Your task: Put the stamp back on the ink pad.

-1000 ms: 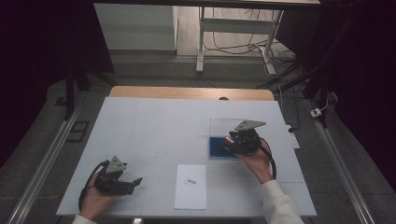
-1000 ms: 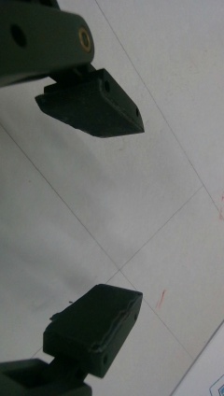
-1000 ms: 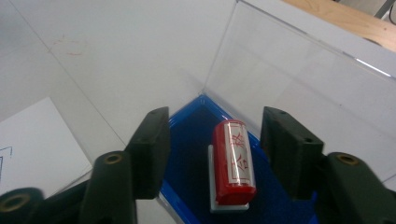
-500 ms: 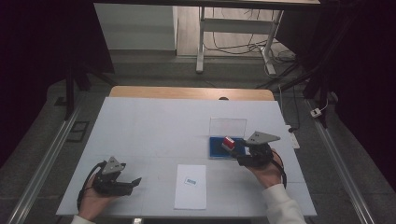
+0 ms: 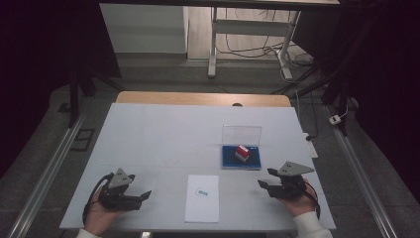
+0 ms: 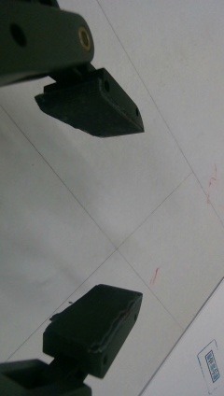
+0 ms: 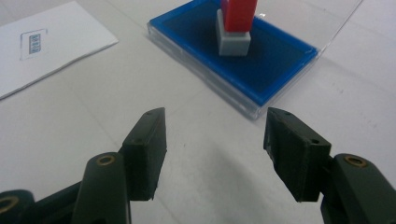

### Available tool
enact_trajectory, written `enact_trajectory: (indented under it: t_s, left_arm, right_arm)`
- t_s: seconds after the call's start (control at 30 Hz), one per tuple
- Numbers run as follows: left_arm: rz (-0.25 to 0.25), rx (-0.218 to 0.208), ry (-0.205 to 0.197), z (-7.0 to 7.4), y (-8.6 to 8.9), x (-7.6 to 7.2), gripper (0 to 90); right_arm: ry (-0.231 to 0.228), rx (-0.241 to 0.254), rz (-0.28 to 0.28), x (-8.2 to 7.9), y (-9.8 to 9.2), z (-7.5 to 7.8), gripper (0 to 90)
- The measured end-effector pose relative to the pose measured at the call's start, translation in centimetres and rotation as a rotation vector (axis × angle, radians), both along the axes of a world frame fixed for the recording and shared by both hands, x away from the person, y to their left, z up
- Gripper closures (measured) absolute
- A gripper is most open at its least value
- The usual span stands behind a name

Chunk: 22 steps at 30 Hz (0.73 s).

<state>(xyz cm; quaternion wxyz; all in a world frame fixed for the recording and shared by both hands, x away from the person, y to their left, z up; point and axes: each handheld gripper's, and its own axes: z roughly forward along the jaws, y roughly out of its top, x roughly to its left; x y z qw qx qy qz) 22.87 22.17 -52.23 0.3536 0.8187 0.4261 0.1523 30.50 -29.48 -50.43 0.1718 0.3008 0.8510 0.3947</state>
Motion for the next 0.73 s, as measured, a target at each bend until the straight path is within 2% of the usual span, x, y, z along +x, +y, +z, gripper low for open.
enact_trajectory:
  t_s: [0.2,0.43,0.73]
  left_arm:
    - [-0.001,0.004,-0.003,-0.04,-0.18,0.02,17.8]
    - [0.003,0.006,-0.002,-0.07,-0.16,0.08,17.9]
    - [0.003,0.01,0.0,-0.17,-0.1,0.19,17.8]
  right_arm:
    - [-0.007,-0.003,0.02,-0.58,-0.12,-0.26,39.0]
    - [-0.022,0.018,0.018,-0.6,-0.31,0.24,39.0]
    - [-0.023,0.022,0.029,-0.61,-0.33,0.34,38.8]
